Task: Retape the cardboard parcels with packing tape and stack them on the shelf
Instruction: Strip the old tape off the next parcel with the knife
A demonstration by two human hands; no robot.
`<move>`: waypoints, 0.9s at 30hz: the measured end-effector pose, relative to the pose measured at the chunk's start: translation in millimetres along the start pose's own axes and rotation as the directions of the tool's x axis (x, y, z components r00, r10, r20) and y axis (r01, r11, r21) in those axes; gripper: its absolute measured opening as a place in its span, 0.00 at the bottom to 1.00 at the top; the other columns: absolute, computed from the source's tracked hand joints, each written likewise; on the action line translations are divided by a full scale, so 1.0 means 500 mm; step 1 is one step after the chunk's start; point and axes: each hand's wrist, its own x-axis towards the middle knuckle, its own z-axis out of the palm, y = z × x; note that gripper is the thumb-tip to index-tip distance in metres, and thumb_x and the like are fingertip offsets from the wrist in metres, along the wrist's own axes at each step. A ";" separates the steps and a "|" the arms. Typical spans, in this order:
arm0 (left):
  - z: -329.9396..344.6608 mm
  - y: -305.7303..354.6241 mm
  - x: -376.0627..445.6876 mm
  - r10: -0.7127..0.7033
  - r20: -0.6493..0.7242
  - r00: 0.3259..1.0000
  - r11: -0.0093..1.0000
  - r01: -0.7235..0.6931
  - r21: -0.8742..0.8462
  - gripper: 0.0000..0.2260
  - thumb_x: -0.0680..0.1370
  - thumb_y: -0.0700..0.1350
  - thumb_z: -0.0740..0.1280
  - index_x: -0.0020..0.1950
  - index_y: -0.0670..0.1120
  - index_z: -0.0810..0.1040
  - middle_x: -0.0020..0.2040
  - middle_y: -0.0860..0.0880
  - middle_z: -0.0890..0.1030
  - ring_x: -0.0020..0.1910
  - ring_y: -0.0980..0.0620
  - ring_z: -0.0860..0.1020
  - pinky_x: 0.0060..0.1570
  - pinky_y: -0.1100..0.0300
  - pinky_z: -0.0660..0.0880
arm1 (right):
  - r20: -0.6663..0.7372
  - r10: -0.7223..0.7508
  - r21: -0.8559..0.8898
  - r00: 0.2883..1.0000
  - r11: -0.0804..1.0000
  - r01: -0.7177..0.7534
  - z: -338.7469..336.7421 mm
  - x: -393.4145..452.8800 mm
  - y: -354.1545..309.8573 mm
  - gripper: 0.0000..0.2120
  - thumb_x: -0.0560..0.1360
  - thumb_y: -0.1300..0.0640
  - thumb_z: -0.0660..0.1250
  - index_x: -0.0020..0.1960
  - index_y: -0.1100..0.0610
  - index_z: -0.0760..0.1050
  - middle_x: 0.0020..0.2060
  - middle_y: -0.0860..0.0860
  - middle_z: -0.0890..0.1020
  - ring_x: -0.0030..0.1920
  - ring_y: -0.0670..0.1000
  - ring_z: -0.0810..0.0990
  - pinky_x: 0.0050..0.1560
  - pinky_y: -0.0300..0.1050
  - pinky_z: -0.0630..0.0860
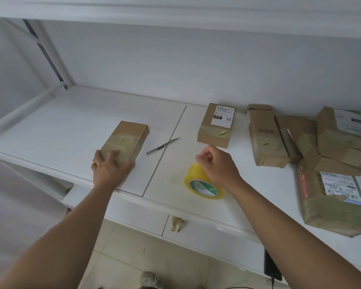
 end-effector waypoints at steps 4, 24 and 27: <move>0.000 -0.006 -0.006 0.030 0.007 1.000 0.998 -0.031 0.054 0.34 0.69 0.62 0.71 0.73 0.60 0.63 0.78 0.48 0.48 0.73 0.33 0.57 0.69 0.40 0.66 | -0.030 -0.046 0.006 0.999 0.999 0.046 0.000 -0.007 -0.015 0.08 0.78 0.49 0.65 0.50 0.54 0.76 0.41 0.44 0.79 0.45 0.49 0.78 0.45 0.46 0.75; -0.088 0.233 -0.344 0.812 -0.080 0.578 0.537 -0.793 -0.289 0.34 0.66 0.53 0.77 0.71 0.59 0.71 0.81 0.49 0.48 0.80 0.53 0.52 0.69 0.68 0.65 | -0.094 0.375 0.971 0.922 0.240 0.002 -0.105 -0.083 0.014 0.28 0.77 0.48 0.69 0.74 0.46 0.63 0.62 0.49 0.79 0.57 0.52 0.82 0.43 0.48 0.80; -0.088 0.256 -0.364 0.793 0.052 0.607 0.566 -0.701 -0.434 0.44 0.68 0.50 0.80 0.77 0.62 0.61 0.81 0.53 0.40 0.78 0.65 0.49 0.68 0.67 0.67 | -0.084 0.420 0.985 0.904 0.171 0.012 -0.113 -0.111 0.053 0.16 0.78 0.55 0.68 0.66 0.54 0.75 0.55 0.52 0.84 0.55 0.53 0.83 0.42 0.46 0.79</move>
